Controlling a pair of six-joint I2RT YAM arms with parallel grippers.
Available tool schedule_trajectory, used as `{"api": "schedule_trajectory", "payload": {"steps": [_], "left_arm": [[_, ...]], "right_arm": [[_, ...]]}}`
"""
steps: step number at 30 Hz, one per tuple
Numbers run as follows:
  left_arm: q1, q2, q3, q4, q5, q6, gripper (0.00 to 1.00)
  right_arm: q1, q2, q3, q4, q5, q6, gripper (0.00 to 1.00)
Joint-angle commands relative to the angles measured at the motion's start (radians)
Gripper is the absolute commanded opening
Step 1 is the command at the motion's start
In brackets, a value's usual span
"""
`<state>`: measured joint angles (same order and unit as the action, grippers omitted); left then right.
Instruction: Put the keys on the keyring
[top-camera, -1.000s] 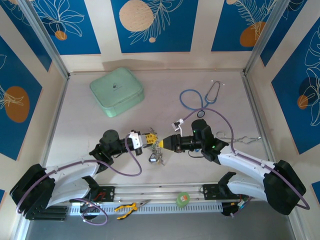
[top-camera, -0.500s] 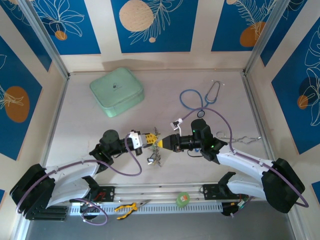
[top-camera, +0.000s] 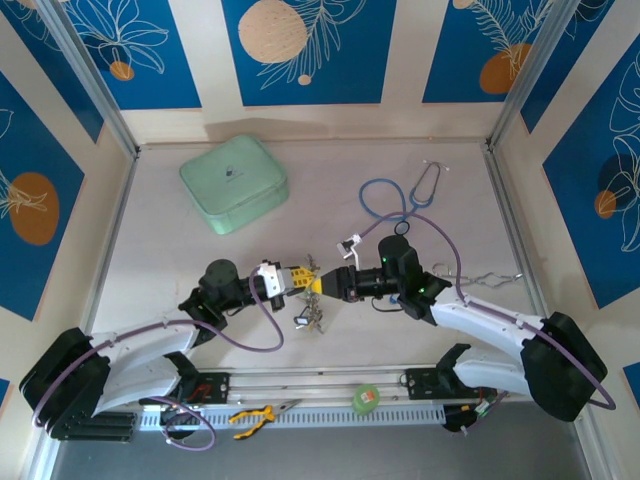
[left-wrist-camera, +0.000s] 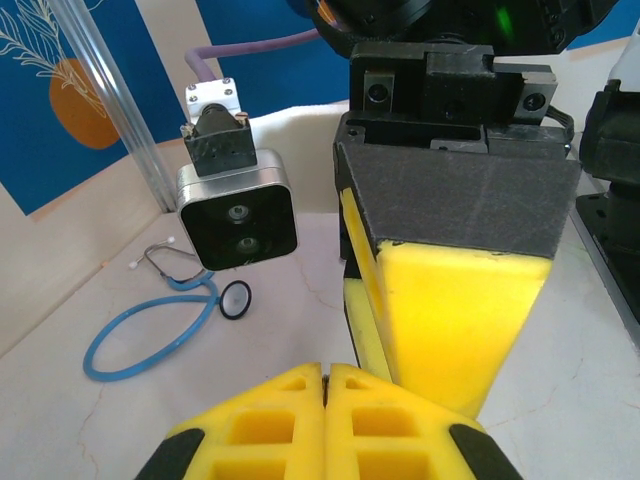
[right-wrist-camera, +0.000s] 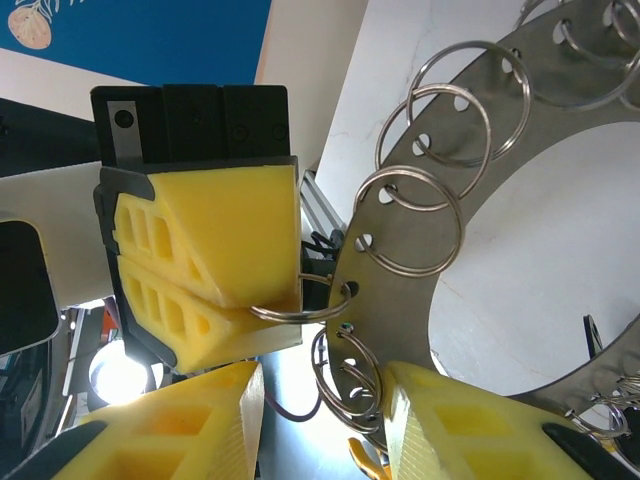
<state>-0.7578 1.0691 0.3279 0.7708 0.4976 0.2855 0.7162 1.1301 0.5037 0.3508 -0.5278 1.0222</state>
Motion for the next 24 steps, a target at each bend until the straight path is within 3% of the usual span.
{"api": "schedule_trajectory", "payload": {"steps": [1,24], "left_arm": [[-0.008,-0.013,0.012,0.075,0.030,-0.013,0.00],[-0.009,-0.009,0.017,0.065,0.019,-0.010,0.00]], "right_arm": [[0.006,0.002,0.025,0.005,-0.015,-0.022,0.36],[0.006,0.030,0.046,-0.018,-0.015,-0.041,0.22]]}}
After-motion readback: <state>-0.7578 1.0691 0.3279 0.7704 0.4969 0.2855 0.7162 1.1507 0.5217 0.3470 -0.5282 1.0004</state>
